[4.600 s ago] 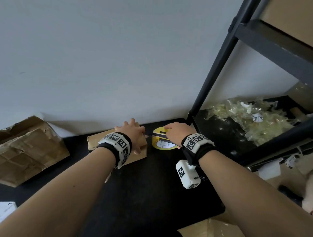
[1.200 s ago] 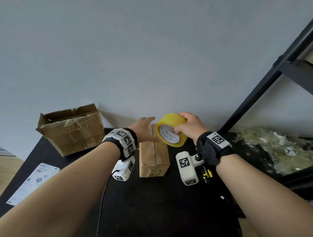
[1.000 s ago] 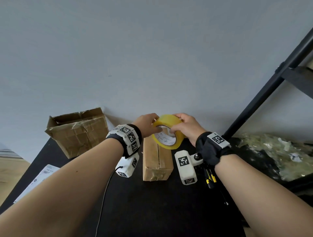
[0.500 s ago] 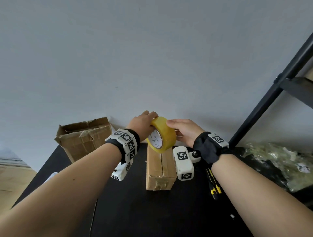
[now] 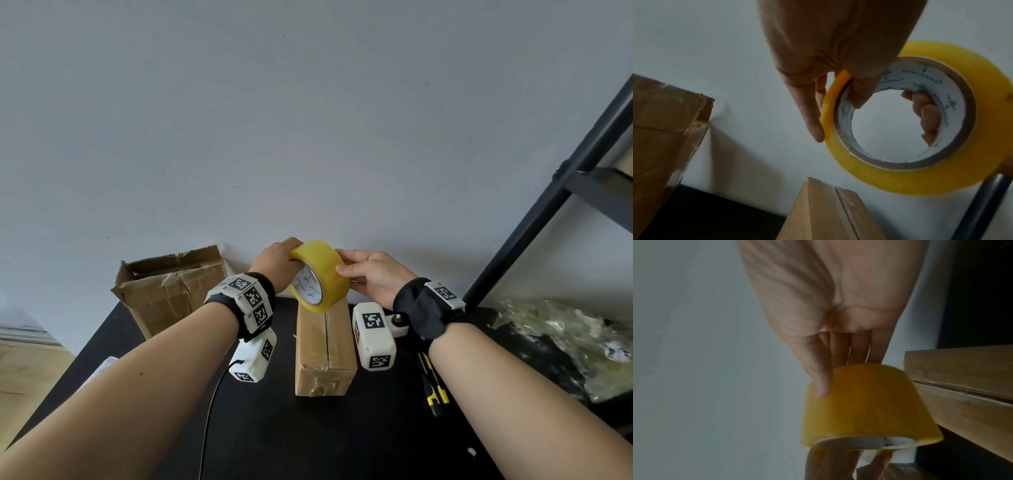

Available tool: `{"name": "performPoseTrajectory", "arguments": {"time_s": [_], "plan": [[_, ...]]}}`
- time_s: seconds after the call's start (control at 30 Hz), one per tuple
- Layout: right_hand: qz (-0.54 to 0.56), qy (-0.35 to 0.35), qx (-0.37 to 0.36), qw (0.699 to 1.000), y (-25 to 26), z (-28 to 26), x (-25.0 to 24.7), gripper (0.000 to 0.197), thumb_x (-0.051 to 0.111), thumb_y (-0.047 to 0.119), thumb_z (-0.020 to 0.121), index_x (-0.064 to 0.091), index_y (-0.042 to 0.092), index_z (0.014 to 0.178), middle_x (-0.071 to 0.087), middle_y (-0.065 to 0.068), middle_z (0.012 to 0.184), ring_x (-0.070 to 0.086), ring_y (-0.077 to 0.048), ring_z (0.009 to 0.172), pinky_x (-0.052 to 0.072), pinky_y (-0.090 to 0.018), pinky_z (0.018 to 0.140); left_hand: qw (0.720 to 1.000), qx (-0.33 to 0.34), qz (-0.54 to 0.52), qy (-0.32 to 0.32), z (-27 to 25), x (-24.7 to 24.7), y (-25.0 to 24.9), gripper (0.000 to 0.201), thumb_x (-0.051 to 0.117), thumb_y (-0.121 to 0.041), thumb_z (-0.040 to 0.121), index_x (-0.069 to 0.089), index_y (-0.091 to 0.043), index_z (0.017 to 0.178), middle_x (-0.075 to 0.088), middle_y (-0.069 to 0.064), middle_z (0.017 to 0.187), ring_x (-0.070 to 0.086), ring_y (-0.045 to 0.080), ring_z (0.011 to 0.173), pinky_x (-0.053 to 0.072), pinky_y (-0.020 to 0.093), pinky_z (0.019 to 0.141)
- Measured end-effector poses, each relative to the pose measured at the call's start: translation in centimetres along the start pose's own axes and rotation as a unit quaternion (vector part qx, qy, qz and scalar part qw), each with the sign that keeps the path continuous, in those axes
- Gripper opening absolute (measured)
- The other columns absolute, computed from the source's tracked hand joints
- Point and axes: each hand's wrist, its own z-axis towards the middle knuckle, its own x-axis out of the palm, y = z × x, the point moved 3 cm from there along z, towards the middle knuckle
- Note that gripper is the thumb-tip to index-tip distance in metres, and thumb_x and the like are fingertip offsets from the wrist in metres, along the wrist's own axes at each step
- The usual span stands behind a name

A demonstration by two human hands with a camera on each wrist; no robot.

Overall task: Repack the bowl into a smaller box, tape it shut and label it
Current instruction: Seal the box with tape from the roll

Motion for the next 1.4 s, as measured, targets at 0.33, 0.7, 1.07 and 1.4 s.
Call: {"name": "performPoseTrajectory", "arguments": {"time_s": [0.33,0.7,1.07,1.4], "plan": [[0.074,-0.041,0.039,0.996,-0.4,0.0,0.4,0.014,0.055,0.004,0.089,0.067,0.009,0.093,0.064,-0.009,0.091,0.058,-0.020,0.082,0.048,-0.026,0.073,1.000,0.004,0.016,-0.004,-0.4,-0.3,-0.5,0.031,0.047,-0.014,0.092,0.054,-0.022,0.121,0.061,0.006,0.104,0.060,0.026,0.090,0.053,0.041,0.084],[0.031,-0.065,0.003,0.997,0.8,-0.6,0.9,0.025,0.050,-0.004,0.084,0.069,0.011,0.092,0.063,-0.007,0.083,0.057,-0.019,0.075,0.051,-0.027,0.070,0.997,-0.036,-0.059,0.024,-0.9,-0.3,-0.7,0.021,0.046,-0.011,0.093,0.057,-0.017,0.109,0.065,0.010,0.098,0.066,0.029,0.087,0.058,0.044,0.074],[-0.222,-0.142,-0.214,0.941,2.9,-1.0,1.3,0.007,0.072,0.016,0.081,0.072,0.023,0.079,0.074,-0.004,0.082,0.070,-0.018,0.083,0.059,-0.039,0.079,0.958,-0.173,-0.218,0.067,-1.5,-0.7,-0.3,0.014,0.054,-0.011,0.091,0.055,-0.010,0.104,0.056,0.015,0.114,0.062,0.037,0.090,0.058,0.045,0.071],[-0.267,-0.112,-0.220,0.931,3.3,-0.9,2.1,0.015,0.068,0.023,0.085,0.074,0.027,0.099,0.074,0.001,0.092,0.067,-0.010,0.092,0.057,-0.036,0.085,0.962,-0.180,-0.197,0.058,-1.8,-1.4,-0.3,0.020,0.052,-0.019,0.091,0.058,-0.006,0.106,0.061,0.018,0.104,0.061,0.031,0.067,0.056,0.033,0.055]]}}
